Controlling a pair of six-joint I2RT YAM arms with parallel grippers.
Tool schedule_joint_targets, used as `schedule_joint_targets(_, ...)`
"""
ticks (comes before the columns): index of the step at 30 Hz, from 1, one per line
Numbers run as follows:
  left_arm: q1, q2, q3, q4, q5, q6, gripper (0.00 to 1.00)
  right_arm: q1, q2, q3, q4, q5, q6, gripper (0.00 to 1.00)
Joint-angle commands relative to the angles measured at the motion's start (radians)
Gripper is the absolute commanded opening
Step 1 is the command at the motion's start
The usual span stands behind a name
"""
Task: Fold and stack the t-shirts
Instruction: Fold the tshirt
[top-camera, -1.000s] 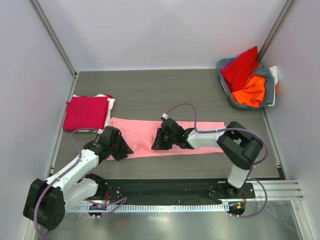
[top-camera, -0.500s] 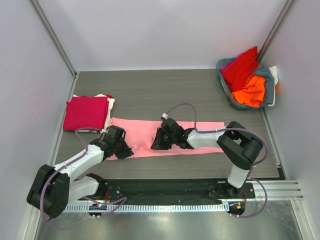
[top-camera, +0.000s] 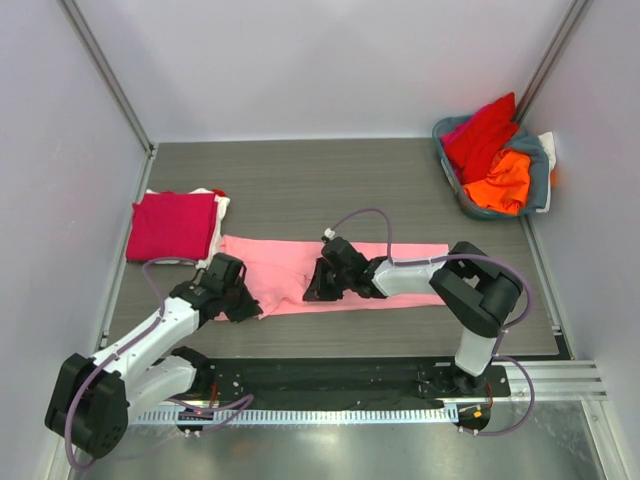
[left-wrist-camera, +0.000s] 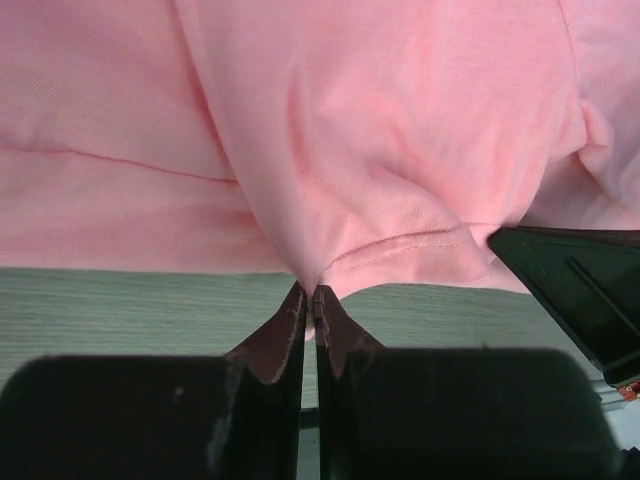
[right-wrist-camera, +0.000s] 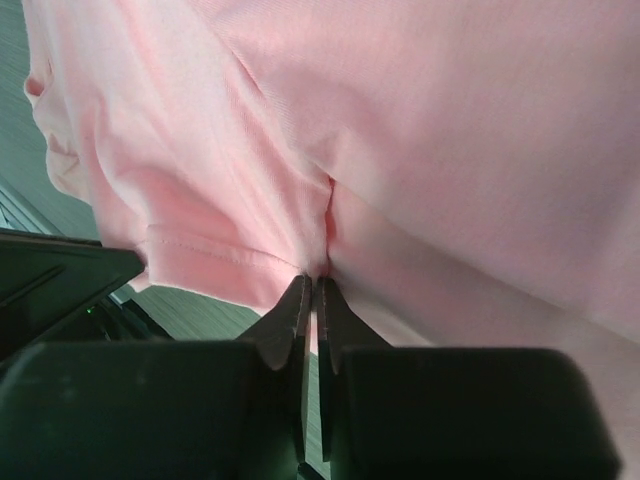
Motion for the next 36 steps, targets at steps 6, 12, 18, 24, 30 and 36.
schedule_joint_targets(6,-0.004,-0.016,0.059,-0.11,-0.006,0.051,0.04,-0.002,-0.023,0.007,0.012,-0.003,0.002,0.01)
schedule_joint_targets(12,-0.004,-0.006,0.076,-0.176,-0.036,0.057,0.03,-0.004,-0.055,0.011,-0.033,-0.017,0.015,0.01)
schedule_joint_targets(18,-0.003,-0.011,0.09,-0.235,-0.109,0.023,0.01,-0.004,-0.05,0.025,-0.062,-0.046,0.047,0.01)
schedule_joint_targets(24,-0.004,0.004,0.09,-0.228,-0.094,0.022,0.02,-0.004,-0.049,0.027,-0.069,-0.064,0.073,0.02)
schedule_joint_targets(30,-0.004,-0.043,0.096,-0.225,-0.066,0.026,0.29,-0.004,-0.093,0.025,-0.082,-0.072,0.068,0.4)
schedule_joint_targets(36,-0.003,-0.077,0.171,-0.264,-0.1,0.058,0.35,-0.006,-0.174,0.036,-0.158,-0.006,-0.005,0.38)
